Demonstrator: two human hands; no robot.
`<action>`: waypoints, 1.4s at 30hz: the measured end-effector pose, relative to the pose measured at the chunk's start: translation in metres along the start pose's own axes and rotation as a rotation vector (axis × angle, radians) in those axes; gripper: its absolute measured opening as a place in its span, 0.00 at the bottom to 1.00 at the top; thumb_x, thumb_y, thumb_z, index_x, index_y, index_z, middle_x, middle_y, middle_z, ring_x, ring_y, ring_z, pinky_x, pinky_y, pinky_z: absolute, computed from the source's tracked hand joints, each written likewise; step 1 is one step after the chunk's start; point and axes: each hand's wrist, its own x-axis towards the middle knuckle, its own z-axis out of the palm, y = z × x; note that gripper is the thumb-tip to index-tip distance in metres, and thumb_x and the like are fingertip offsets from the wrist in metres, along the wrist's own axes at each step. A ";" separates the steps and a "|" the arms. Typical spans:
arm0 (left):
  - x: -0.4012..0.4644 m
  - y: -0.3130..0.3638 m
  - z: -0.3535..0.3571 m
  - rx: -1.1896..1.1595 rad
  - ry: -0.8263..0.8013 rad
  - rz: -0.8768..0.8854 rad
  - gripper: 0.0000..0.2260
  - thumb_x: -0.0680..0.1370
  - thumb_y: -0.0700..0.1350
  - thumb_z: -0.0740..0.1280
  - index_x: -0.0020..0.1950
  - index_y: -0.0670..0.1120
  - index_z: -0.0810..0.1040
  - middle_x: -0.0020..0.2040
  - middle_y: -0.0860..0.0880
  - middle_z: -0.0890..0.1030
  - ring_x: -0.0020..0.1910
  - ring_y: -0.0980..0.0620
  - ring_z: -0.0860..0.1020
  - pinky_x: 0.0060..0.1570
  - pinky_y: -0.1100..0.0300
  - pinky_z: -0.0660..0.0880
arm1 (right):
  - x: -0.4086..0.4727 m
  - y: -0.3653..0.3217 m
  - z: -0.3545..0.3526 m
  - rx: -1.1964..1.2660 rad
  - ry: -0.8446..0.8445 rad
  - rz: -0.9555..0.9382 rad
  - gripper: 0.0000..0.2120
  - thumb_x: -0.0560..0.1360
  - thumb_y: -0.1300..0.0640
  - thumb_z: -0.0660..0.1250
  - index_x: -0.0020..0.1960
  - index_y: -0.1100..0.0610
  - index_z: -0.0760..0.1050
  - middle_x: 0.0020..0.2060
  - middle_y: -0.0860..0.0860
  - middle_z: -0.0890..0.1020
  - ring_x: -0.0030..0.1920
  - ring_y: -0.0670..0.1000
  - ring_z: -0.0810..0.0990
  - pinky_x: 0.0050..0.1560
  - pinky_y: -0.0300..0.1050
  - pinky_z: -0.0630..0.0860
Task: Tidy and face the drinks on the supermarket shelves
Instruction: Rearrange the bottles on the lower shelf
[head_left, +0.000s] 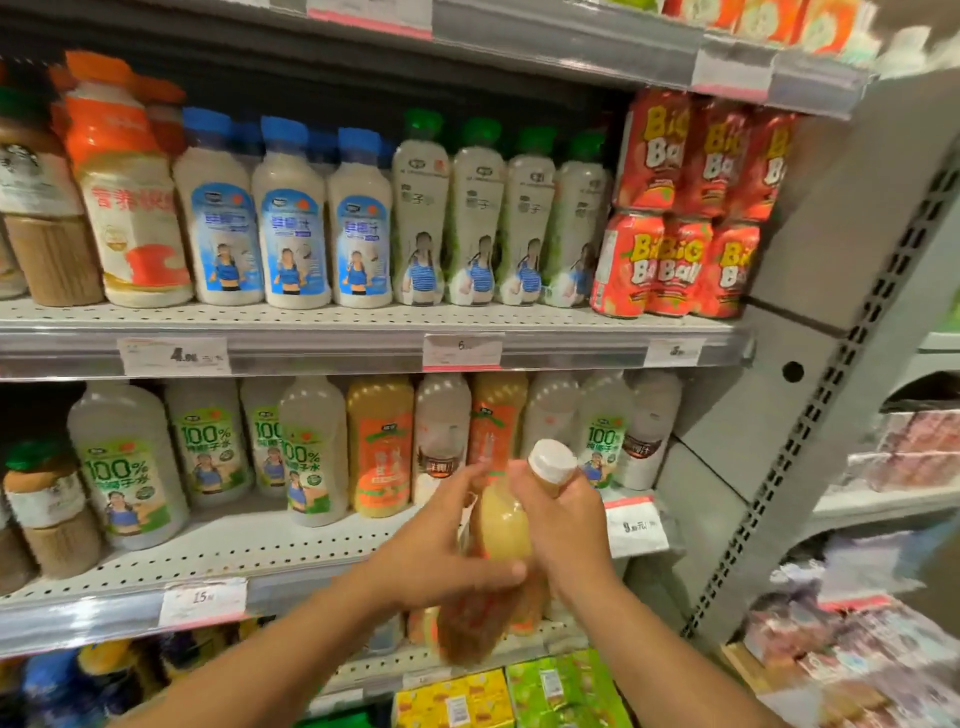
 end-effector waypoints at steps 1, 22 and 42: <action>0.011 -0.004 -0.003 -0.018 -0.010 -0.060 0.38 0.68 0.62 0.74 0.72 0.59 0.57 0.69 0.61 0.66 0.65 0.70 0.65 0.61 0.73 0.63 | 0.010 0.004 -0.015 -0.023 -0.015 -0.012 0.12 0.68 0.46 0.74 0.43 0.54 0.78 0.33 0.43 0.82 0.35 0.42 0.80 0.38 0.40 0.72; 0.182 -0.014 -0.041 0.325 0.505 -0.786 0.15 0.80 0.50 0.60 0.62 0.43 0.72 0.45 0.47 0.74 0.45 0.48 0.71 0.43 0.59 0.70 | 0.098 0.038 -0.114 0.053 -0.078 -0.032 0.07 0.72 0.50 0.75 0.45 0.53 0.80 0.36 0.44 0.84 0.38 0.42 0.81 0.39 0.41 0.75; 0.117 0.001 0.023 -0.038 0.738 -0.334 0.11 0.71 0.46 0.73 0.49 0.53 0.74 0.47 0.50 0.78 0.46 0.53 0.77 0.41 0.59 0.73 | 0.070 0.048 -0.111 0.044 -0.117 -0.105 0.03 0.71 0.56 0.75 0.43 0.52 0.82 0.35 0.39 0.84 0.37 0.37 0.81 0.32 0.27 0.71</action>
